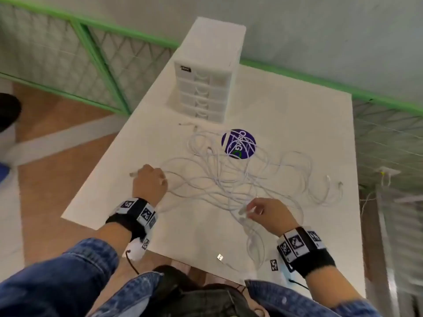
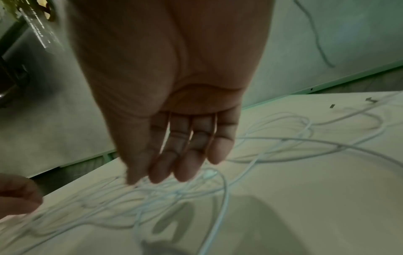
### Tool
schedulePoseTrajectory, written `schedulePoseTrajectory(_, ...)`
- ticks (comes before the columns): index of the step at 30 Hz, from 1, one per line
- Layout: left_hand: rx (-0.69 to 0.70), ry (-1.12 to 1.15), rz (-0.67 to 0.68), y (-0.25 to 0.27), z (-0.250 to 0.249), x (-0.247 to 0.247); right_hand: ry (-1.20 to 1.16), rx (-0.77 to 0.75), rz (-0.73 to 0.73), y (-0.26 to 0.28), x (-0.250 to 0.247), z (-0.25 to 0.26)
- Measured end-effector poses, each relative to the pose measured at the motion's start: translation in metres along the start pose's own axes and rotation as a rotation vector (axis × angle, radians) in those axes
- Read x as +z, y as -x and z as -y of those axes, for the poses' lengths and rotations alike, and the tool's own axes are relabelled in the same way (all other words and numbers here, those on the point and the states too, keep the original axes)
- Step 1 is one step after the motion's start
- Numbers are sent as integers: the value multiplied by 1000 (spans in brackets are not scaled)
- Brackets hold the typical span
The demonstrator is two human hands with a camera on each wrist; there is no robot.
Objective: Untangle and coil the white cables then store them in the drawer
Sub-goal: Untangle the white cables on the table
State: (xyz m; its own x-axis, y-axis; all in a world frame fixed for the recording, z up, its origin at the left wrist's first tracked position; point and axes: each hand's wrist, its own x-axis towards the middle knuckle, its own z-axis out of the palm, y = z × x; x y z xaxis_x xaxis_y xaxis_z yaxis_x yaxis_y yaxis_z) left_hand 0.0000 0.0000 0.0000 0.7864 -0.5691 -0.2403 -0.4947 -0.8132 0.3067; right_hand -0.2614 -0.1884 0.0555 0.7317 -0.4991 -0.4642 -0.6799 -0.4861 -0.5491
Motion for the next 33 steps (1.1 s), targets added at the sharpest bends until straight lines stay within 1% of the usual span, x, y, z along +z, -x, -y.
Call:
schedulePoseTrajectory(2, -141, -26, -110, -1, 19, -1, -9, -48, 151, 3, 14, 7)
schedulePoseTrajectory(3, -197, -20, -123, -1, 28, 0, 7, -71, 244, 6, 22, 11)
schedulePoseTrajectory(4, -225, -15, -118, 0, 36, -1, 32, -88, 343, 9, 33, 15)
schedulePoseTrajectory(5, -231, -13, -84, 0, 41, 1, 87, -101, 408, 9, 44, 16)
schedulePoseTrajectory(6, -212, -25, -64, -2, 45, 3, 155, -113, 443, 7, 52, 17)
schedulePoseTrajectory(7, -181, -34, -57, -4, 48, 5, 230, -129, 458, 4, 60, 15)
schedulePoseTrajectory(9, -120, 4, -83, -7, 51, 6, 373, -178, 441, 3, 74, 13)
schedulePoseTrajectory(11, -94, 87, -91, -10, 54, 6, 481, -226, 392, 5, 82, 13)
schedulePoseTrajectory(14, -59, 219, -100, -15, 54, 3, 483, -246, 324, 6, 82, 13)
schedulePoseTrajectory(16, -10, 296, -136, -20, 50, -1, 400, -216, 242, 4, 80, 10)
schedulePoseTrajectory(18, 81, 354, -208, -25, 43, -10, 273, -123, 147, 4, 78, 7)
schedulePoseTrajectory(21, 241, 439, -320, -33, 27, -31, 98, 16, 46, 4, 76, 9)
schedulePoseTrajectory(23, 326, 506, -363, -38, 13, -47, 30, 59, -14, 6, 72, 13)
schedulePoseTrajectory(25, 401, 581, -376, -42, -1, -60, -64, 68, -88, 9, 68, 19)
schedulePoseTrajectory(27, 432, 665, -335, -48, -16, -68, -197, 47, -208, 13, 62, 26)
schedulePoseTrajectory(29, 421, 777, -214, -50, -35, -74, -302, 13, -344, 18, 52, 36)
schedulePoseTrajectory(31, 442, 925, -68, -46, -55, -76, -332, -13, -466, 23, 40, 47)
schedulePoseTrajectory(33, 444, 1039, 43, -43, -73, -74, -376, -40, -540, 26, 25, 55)
